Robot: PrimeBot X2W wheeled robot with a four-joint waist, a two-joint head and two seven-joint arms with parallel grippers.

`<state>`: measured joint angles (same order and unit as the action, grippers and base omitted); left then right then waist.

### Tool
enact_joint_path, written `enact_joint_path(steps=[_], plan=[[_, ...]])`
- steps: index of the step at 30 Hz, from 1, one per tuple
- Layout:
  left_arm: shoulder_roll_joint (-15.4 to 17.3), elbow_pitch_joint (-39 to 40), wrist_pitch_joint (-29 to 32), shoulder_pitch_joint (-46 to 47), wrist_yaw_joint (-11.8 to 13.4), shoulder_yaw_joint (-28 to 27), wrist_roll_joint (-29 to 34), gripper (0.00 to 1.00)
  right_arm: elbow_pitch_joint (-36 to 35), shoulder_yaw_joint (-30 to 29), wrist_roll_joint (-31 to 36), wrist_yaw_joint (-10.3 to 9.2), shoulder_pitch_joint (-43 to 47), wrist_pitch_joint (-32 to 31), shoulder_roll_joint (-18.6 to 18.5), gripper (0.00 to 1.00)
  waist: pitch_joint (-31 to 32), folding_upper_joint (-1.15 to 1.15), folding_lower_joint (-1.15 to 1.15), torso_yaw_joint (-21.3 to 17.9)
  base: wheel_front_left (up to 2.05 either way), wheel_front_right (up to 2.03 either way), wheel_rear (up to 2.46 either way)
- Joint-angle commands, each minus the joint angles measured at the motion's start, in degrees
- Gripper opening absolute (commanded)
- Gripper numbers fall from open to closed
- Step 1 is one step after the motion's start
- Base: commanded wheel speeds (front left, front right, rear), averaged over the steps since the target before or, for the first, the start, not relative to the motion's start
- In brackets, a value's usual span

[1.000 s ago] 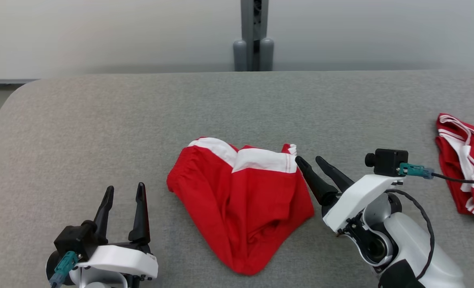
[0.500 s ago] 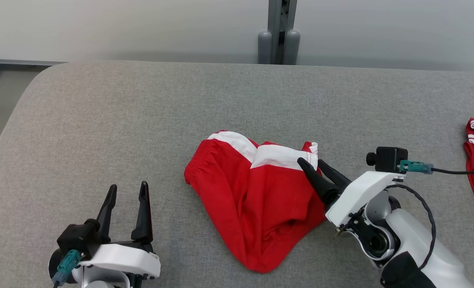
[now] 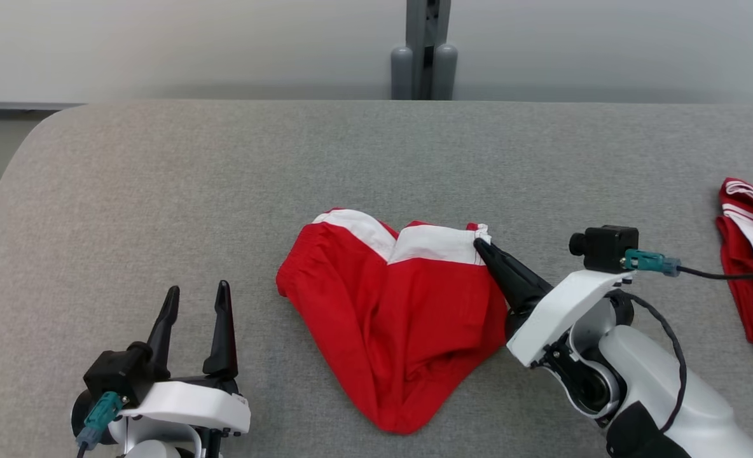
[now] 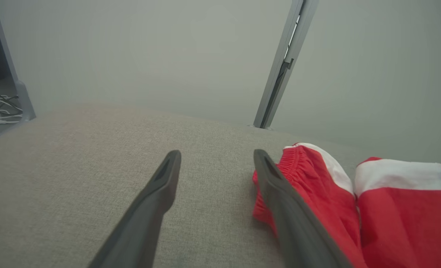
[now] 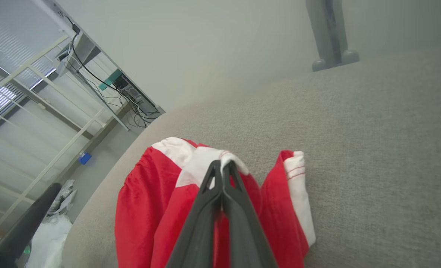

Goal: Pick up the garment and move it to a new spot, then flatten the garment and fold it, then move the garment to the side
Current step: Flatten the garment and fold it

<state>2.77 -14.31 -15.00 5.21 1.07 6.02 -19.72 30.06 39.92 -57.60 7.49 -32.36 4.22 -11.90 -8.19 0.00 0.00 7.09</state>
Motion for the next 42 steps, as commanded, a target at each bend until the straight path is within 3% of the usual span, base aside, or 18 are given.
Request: enact_joint_path(steps=[1, 7, 13, 21, 26, 36, 42], plan=[[0.26, 0.32, -0.17, 1.19, -0.07, -0.6, 0.34, 1.0, -1.23, 1.03, 0.72, 0.01, 0.38, 1.54, -1.11, 0.0, 0.7, 0.0, 0.0, -1.07, 0.0, 0.0, 0.0], [0.22, 0.9, -0.17, 1.93, -0.55, -1.9, 1.58, 1.0, -7.44, 6.96, 3.79, 0.01, 2.85, 5.17, -4.93, 0.0, 1.97, 0.0, 0.0, -4.5, 0.0, 0.0, 0.0], [0.44, 0.26, -0.17, 3.57, -1.59, -3.73, 2.97, 1.0, -12.42, 10.64, 5.32, 0.01, 6.11, 4.95, -7.95, 0.0, 2.47, 0.0, 0.0, -7.86, 0.0, 0.0, 0.0], [3.65, -5.71, 1.64, 7.78, -3.15, -4.08, 4.44, 1.0, -16.7, 11.58, 6.05, 0.01, 10.23, 3.7, -9.34, 0.0, 2.46, 0.0, 0.0, -13.12, 0.0, 0.0, 0.0], [7.59, -10.32, 10.55, 13.16, -4.92, -1.98, 5.45, 1.0, -16.74, 11.53, 6.78, 0.02, 10.54, 3.15, -8.49, 0.0, 1.72, 0.0, 0.0, -15.41, 0.0, 0.0, 0.0], [11.17, -13.94, 27.17, 18.89, -7.63, 4.07, 5.52, 1.0, -14.97, 11.29, 7.41, 0.02, 10.63, 3.66, -7.18, 0.0, 0.25, 0.0, 0.0, -16.7, 0.0, 0.0, 0.0], [12.13, -12.06, 30.69, 19.35, -7.7, 4.61, 4.44, 1.0, -14.44, 11.13, 7.6, 0.02, 10.79, 3.96, -6.78, 0.0, -0.1, 0.0, 0.0, -16.42, 0.0, 0.0, 0.0]])
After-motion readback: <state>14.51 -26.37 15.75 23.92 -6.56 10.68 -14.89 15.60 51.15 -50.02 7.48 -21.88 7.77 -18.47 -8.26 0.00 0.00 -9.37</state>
